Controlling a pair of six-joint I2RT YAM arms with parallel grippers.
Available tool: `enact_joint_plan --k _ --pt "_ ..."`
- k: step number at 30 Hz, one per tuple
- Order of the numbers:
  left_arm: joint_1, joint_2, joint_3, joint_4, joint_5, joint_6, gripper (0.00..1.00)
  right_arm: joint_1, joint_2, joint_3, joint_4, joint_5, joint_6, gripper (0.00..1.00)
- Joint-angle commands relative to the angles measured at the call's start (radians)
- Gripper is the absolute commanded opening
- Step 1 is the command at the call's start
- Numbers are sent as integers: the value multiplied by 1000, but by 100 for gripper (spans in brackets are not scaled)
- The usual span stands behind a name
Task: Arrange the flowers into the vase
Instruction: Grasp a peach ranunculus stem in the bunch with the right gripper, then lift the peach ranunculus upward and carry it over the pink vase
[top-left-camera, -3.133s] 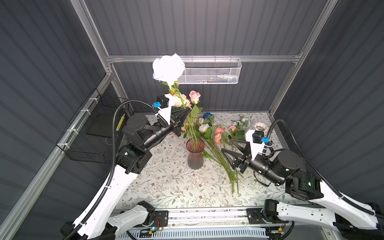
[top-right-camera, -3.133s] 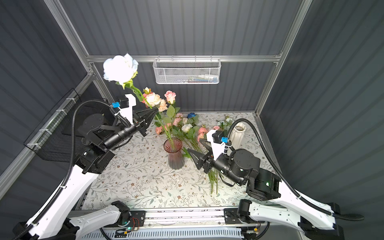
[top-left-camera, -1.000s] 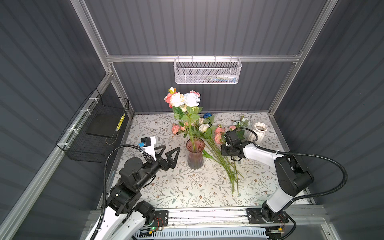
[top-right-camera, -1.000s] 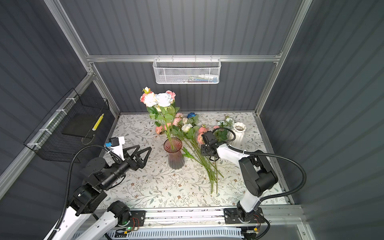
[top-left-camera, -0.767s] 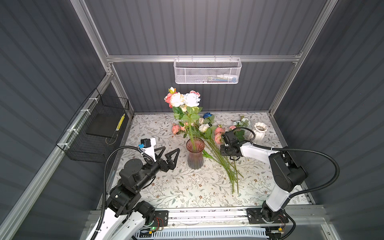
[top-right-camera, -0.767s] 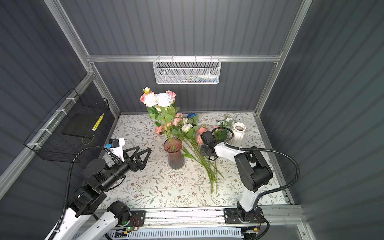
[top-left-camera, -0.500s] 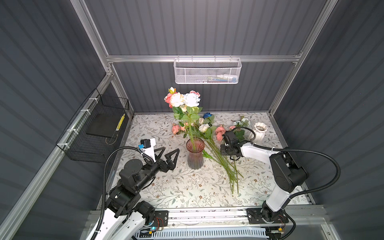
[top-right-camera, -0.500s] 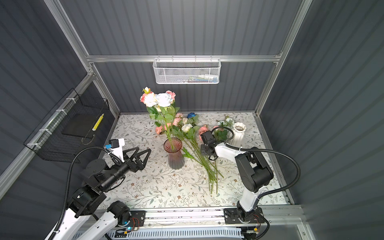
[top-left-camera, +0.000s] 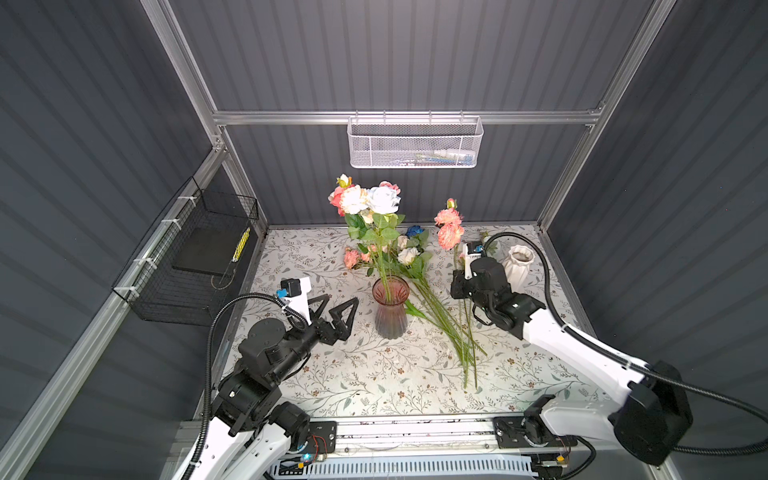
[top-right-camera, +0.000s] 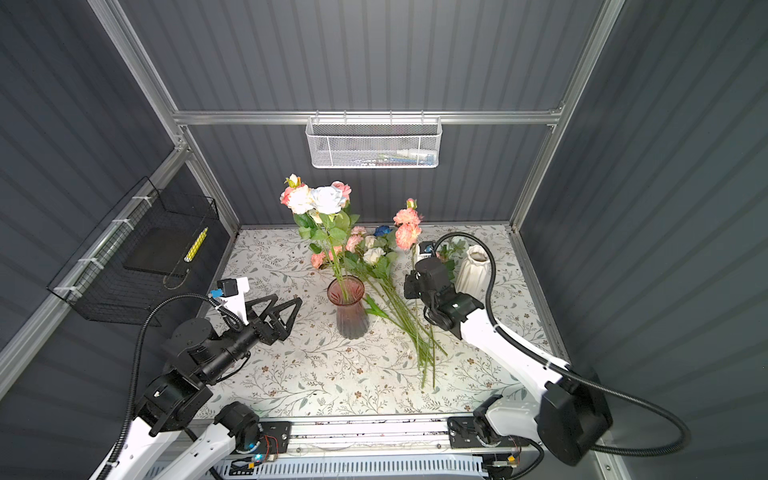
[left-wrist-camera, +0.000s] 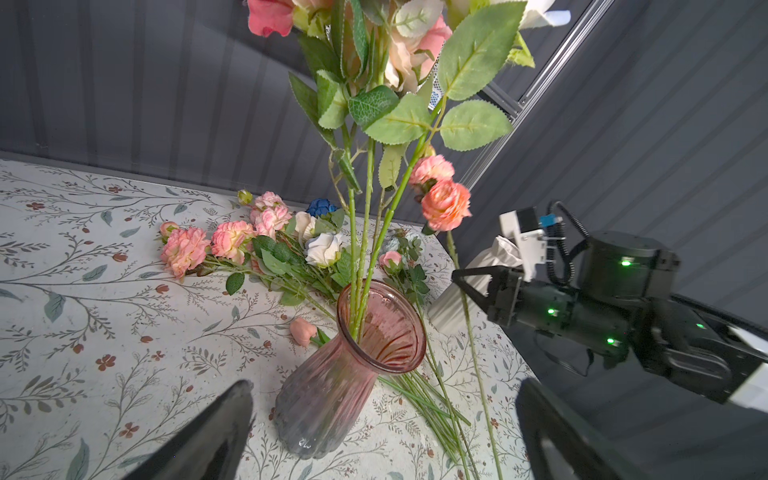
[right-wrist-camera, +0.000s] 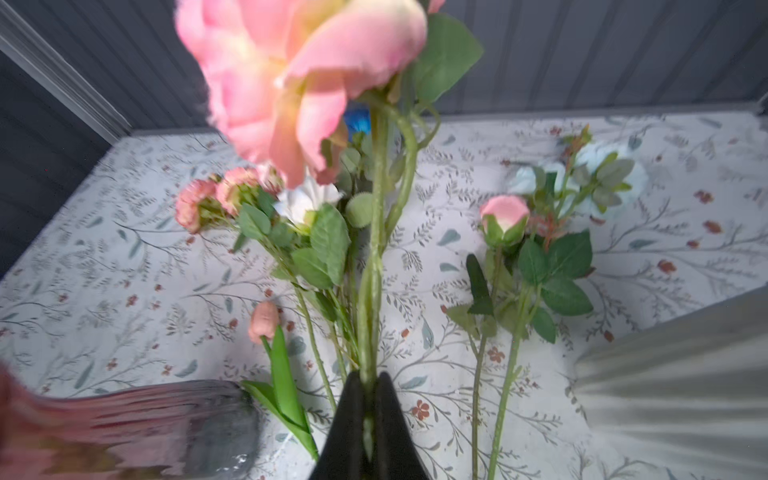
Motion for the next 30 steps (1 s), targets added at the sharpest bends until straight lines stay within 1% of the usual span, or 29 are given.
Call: enact_joint_plan --k 1,4,7,10,14,17,22,25,30 --pt "-5 -17 1 -12 -14 10 100 62 -106 21 31 64 -52 1" --pt "-5 -20 0 -14 -17 9 100 153 -166 79 69 100 -118 1" --pt "-5 -20 -2 -12 -18 7 100 232 -180 148 138 106 -179 1" --pt "-5 -17 1 -11 -14 2 100 290 -159 215 252 82 -237 1" --pt "-5 -17 1 -5 -13 1 100 344 -67 299 439 54 -314 1" --pt "-5 -14 9 -5 -12 1 100 365 19 340 605 35 -365 2" --pt "-6 -7 25 -10 -5 -2 100 374 154 365 855 70 -468 1" --pt "-5 -12 24 -11 -7 -1 100 372 226 362 990 118 -518 1" --pt "-5 3 34 -13 1 4 100 370 313 339 1142 184 -557 2"
